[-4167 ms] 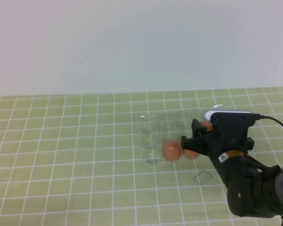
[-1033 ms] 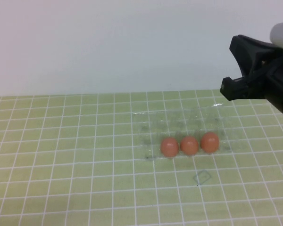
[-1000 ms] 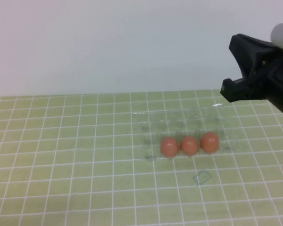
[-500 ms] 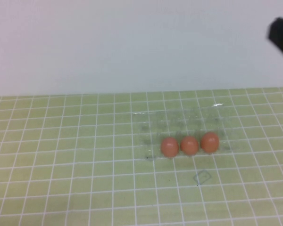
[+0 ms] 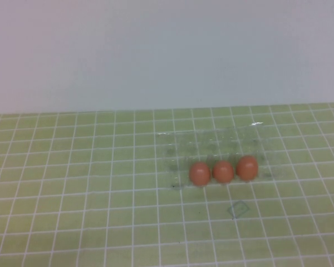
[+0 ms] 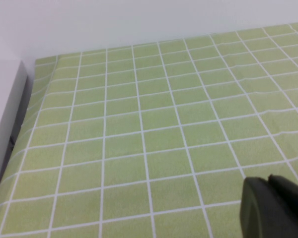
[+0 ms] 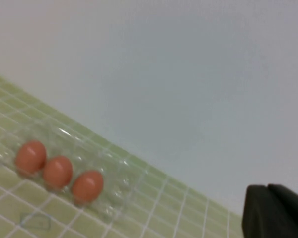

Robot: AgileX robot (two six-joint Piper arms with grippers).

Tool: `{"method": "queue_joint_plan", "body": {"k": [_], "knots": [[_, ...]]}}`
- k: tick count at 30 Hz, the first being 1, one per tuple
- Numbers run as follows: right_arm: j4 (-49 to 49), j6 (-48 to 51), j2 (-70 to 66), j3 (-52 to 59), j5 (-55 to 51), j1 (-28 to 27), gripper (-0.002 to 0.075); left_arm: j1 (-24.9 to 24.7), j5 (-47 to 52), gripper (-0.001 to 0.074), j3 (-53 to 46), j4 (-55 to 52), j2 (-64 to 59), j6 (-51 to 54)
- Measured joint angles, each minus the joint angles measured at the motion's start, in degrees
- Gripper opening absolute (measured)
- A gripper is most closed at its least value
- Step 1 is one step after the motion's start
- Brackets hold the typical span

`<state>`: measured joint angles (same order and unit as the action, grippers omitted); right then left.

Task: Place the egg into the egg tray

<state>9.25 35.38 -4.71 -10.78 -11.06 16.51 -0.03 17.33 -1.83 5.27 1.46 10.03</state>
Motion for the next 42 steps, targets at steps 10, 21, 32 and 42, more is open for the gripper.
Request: {"method": "queue_joint_plan", "body": {"k": [10,21,32,42], "knots": [[5.2,0.0,5.2,12.4,-0.2,-9.2,-0.0001,0.0,0.0,0.0000,0.0,0.0,0.0,0.0],[9.3,0.0,5.2,12.4,-4.8,-15.5,-0.0001,0.0,0.0,0.0000,0.0,0.0,0.0,0.0],[11.5,0.0,5.2,12.4,-11.0,-16.1,-0.0001,0.0,0.0,0.0000,0.0,0.0,0.0,0.0],[11.7,0.0,5.2,12.4,-11.1,-16.1,-0.0002,0.0,0.0,0.0000,0.0,0.0,0.0,0.0]]}}
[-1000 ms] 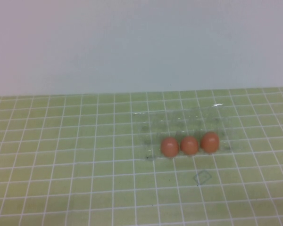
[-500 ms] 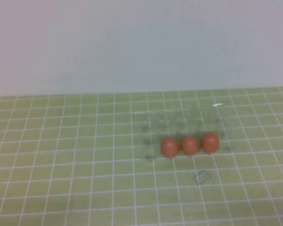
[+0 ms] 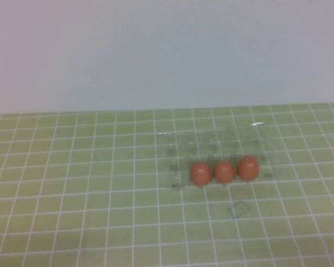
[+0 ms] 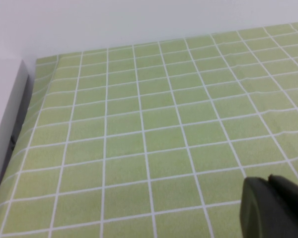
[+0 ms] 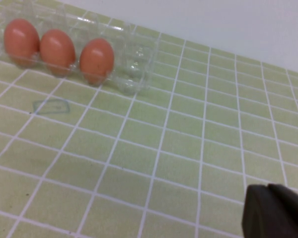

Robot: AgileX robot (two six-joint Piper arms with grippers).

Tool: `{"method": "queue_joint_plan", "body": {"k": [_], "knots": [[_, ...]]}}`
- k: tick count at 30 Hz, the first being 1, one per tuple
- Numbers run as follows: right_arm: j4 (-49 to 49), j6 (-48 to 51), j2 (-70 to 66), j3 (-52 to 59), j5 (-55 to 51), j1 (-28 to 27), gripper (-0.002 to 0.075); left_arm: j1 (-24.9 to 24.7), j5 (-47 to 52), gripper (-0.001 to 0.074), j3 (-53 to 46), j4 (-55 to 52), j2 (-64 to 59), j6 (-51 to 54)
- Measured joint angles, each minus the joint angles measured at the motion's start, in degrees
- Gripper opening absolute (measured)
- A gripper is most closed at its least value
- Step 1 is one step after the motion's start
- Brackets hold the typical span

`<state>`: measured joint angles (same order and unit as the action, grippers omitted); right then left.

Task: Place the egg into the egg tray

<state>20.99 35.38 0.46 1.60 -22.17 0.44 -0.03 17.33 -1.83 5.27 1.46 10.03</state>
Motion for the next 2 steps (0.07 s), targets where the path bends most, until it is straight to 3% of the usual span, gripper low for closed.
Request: {"method": "queue_joint_plan", "body": {"k": [2], "knots": [[0.0,-0.9,0.0,0.0,0.0,0.0,-0.0002,0.0,0.0,0.0000,0.0,0.0,0.0,0.0]]}}
